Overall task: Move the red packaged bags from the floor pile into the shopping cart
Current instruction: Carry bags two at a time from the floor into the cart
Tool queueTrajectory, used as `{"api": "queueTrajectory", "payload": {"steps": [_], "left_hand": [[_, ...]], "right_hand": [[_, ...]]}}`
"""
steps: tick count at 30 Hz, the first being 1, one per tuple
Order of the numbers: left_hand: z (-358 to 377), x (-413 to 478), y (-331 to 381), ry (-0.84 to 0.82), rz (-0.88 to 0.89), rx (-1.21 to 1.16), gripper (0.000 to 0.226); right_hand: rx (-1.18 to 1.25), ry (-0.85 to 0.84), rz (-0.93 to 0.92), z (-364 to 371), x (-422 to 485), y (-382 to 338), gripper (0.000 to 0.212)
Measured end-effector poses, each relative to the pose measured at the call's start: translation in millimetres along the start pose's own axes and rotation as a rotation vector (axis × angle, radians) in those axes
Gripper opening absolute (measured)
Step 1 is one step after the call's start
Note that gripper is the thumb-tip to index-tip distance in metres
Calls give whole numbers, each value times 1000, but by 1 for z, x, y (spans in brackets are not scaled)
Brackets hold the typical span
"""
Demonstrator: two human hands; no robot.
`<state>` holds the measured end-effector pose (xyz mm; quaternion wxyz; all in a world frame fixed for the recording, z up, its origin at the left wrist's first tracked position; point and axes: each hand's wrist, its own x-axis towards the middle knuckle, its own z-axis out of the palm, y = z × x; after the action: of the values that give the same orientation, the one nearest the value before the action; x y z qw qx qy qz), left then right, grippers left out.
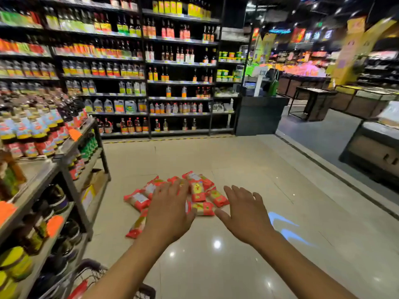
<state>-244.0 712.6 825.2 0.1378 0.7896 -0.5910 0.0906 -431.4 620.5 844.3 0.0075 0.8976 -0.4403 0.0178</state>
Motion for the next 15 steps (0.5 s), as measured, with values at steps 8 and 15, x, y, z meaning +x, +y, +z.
{"api": "queueTrajectory", "payload": {"steps": [8, 15], "left_hand": [[30, 48, 90, -72, 120, 31, 85], [48, 97, 170, -88, 117, 35, 85]], "right_hand": [[55, 12, 100, 10, -10, 99, 73], [99, 35, 88, 9, 13, 185, 104]]}}
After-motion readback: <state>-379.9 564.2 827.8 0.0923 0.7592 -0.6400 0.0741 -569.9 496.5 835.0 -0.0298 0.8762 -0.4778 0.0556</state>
